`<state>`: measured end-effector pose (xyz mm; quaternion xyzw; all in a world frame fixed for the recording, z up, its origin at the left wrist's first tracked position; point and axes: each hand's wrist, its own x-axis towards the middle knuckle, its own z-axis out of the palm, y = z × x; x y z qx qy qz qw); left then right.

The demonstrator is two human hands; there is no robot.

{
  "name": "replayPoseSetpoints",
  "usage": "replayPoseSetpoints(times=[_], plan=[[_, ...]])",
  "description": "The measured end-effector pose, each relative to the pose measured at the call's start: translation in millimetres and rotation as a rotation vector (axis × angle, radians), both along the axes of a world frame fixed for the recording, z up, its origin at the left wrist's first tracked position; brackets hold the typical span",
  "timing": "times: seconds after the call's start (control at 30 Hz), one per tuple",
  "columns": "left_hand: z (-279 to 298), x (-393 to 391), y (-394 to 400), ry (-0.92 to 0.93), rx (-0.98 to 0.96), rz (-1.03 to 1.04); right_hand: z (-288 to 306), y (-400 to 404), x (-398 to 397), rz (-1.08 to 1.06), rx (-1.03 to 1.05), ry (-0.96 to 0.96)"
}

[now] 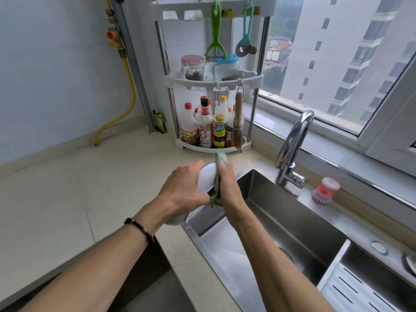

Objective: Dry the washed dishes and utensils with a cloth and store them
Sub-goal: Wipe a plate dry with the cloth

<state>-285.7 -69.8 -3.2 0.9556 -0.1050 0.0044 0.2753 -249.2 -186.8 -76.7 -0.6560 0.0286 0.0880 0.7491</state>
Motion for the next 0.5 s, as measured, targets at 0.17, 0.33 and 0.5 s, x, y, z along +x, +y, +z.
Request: replayPoseSetpoints(times=[0.17,0.33,0.5], plan=[[-5.7,1.1,-3.0,-0.005,-0.097,0.077,-10.9,10.0,0.3,-0.119,-0.166,-0.15],[-0.4,-1.6,-1.8,-0.031,-0.233,-0.028,-13.2,-10.1,-1.1,-0.17,0.231,0.219],[5.4,-3.8,5.5,0.09,-0.391,-0.054,-14.9,-30.7,-1.6,-0.321,0.265,0.278]])
